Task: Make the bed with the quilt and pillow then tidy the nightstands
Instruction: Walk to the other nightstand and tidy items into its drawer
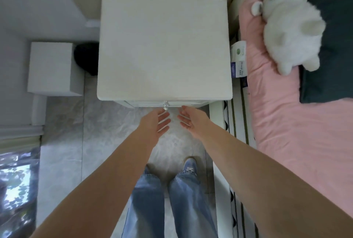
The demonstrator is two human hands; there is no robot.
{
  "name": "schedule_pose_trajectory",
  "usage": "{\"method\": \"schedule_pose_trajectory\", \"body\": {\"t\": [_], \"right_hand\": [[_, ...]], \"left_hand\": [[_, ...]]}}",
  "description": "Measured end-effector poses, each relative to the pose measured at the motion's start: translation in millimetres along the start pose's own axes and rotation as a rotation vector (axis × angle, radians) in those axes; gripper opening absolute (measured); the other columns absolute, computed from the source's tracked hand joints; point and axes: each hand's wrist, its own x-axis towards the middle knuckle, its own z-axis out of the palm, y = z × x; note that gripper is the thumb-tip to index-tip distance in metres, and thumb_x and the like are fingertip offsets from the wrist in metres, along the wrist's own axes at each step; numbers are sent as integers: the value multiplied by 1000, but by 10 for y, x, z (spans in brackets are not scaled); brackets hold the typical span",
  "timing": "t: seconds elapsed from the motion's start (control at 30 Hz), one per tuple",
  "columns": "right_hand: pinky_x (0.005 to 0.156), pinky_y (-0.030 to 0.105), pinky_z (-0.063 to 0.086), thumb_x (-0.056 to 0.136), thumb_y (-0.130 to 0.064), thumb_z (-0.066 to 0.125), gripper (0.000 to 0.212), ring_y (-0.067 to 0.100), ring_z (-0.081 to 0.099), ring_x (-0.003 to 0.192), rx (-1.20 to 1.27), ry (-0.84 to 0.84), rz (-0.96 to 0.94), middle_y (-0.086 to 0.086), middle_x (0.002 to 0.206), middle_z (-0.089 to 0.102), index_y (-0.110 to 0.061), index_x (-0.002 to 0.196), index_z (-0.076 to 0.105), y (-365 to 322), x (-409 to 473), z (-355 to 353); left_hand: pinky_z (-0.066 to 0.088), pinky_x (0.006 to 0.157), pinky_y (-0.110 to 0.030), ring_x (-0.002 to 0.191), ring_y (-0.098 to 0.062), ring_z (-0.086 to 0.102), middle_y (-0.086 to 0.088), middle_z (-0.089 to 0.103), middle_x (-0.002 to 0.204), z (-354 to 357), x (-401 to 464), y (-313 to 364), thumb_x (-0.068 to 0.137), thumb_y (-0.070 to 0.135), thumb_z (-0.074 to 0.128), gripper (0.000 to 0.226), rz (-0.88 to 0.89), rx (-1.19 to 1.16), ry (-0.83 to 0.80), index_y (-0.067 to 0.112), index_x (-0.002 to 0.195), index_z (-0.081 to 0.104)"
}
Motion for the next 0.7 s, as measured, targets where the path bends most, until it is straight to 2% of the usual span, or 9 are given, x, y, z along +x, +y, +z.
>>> {"method": "schedule_pose_trajectory", "body": {"t": [0.13,0.2,0.33,0.4,0.47,0.57,0.63,0.7], "right_hand": [[88,33,52,92,-11,62,24,19,68,98,-38,45,-32,4,101,71,-11,116,66,-8,-561,-264],[84,31,52,89,-12,65,22,19,68,98,-1,61,-74,5,100,72,-10,111,67,-50,-930,-373],[83,34,50,88,-7,64,3,21,62,80,201,93,-165,8,80,66,-9,88,62,-184,-1821,-557],[94,40,49,90,-4,61,9,20,59,74,324,101,-208,9,78,62,-9,83,59,-225,-2265,-686],[101,44,47,92,-3,59,3,22,61,79,451,138,-259,11,86,64,-6,91,59,-211,-2646,-830],[96,39,50,92,-1,59,11,23,62,92,676,242,-375,12,101,63,-5,103,56,-95,-3246,-1112],[99,40,49,92,-1,60,10,23,61,92,760,290,-420,9,99,63,-7,99,56,39,-3610,-1291],[97,40,50,92,-3,60,8,22,61,91,840,338,-448,7,95,64,-8,96,56,247,-3936,-1520]], "left_hand": [[49,85,-33,86,-18,65,-1,69,94,29,-478,-15,97,17,48,16,15,76,2,13,100,63],[51,77,-31,83,-17,66,-2,70,93,78,-786,28,96,17,52,15,50,141,-26,12,101,65],[49,67,-28,80,-18,65,-4,69,89,230,-1547,152,91,17,59,7,72,268,-103,14,92,65],[42,58,-24,69,-17,58,-2,64,76,359,-1922,185,93,14,56,12,75,324,-164,14,81,60],[38,55,-23,62,-16,54,0,61,68,499,-2240,199,93,11,54,18,106,378,-187,13,76,57],[46,63,-26,70,-16,60,-2,66,80,740,-2717,93,93,13,56,9,144,506,-262,12,85,60],[50,72,-28,75,-16,62,-4,67,84,896,-2985,-34,91,13,60,5,142,584,-335,10,88,63],[51,74,-28,74,-16,61,-5,68,85,1076,-3288,-230,90,14,61,7,139,693,-409,8,90,64]]}}
